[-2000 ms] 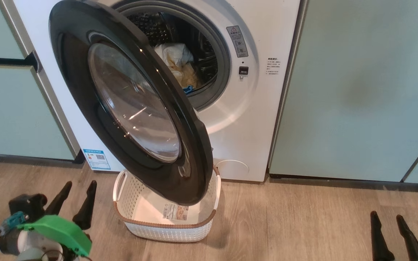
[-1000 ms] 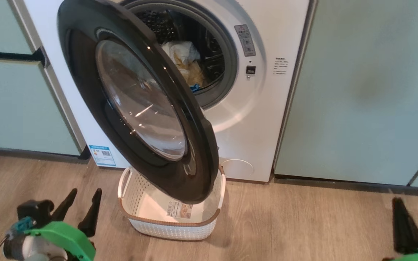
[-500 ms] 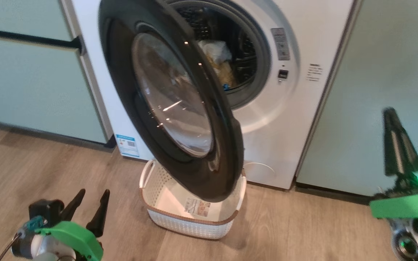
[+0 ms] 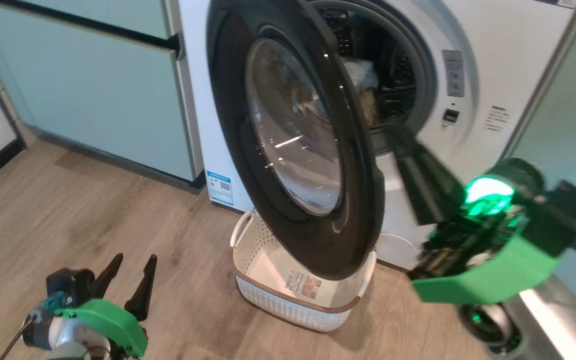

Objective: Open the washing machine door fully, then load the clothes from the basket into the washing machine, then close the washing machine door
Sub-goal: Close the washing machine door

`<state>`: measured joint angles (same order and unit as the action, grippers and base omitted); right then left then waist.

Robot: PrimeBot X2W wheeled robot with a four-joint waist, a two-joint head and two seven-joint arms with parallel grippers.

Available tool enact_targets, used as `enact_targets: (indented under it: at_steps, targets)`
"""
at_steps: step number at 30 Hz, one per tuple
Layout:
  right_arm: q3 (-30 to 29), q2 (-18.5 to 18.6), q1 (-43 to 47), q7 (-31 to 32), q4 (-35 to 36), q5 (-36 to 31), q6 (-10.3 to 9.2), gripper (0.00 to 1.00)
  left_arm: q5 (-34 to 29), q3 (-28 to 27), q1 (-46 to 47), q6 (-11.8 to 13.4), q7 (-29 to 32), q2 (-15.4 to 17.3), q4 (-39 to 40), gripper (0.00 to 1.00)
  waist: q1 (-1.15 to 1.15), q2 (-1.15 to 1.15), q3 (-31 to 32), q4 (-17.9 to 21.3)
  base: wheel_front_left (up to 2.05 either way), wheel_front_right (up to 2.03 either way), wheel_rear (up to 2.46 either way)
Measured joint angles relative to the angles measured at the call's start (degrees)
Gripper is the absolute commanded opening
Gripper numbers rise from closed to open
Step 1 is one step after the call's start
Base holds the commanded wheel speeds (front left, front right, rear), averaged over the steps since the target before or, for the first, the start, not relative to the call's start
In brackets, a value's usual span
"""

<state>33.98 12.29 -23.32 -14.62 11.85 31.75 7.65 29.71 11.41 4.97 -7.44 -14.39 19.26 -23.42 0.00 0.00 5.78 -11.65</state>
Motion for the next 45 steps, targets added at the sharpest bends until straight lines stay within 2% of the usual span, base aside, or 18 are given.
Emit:
enact_targets:
  at_steps: [7,13,20,28,34,45]
  targets:
    - [7.9,-4.7,-1.9,0.9,-6.2,2.4,0.00,0.00,-0.5,1.0,0.0,0.0,0.0,-0.4,-0.3,1.00,0.00,0.00,0.1,-2.8,0.00,0.00,0.00]
    - [12.3,-7.3,-1.4,1.1,-16.7,2.2,0.00,0.00,-0.5,1.7,0.2,0.0,0.0,-0.5,-0.8,1.00,0.00,0.00,-0.2,-4.3,0.00,0.00,0.00]
    - [15.3,-8.3,1.5,1.0,-30.4,2.3,0.00,0.00,-0.5,2.0,1.4,0.0,0.0,-1.1,-0.9,1.00,0.00,0.00,-0.8,-5.3,0.00,0.00,0.00]
    - [19.8,-8.7,1.7,0.4,-37.3,6.2,0.00,0.00,-0.5,3.1,1.5,0.0,0.0,-1.7,-1.1,1.00,0.00,0.00,-1.8,-5.7,0.00,0.00,0.00]
    - [19.3,-8.7,1.0,0.4,-37.7,6.6,0.00,0.00,-0.8,3.3,2.4,0.0,0.0,-2.1,-1.2,1.00,0.00,0.00,-2.8,-5.8,0.00,0.00,0.00]
    - [12.9,-8.7,0.2,0.4,-39.0,7.9,0.00,0.00,-0.9,3.8,2.6,0.0,0.0,-2.6,-1.4,1.00,0.00,0.00,-3.5,-5.1,0.00,0.00,0.00]
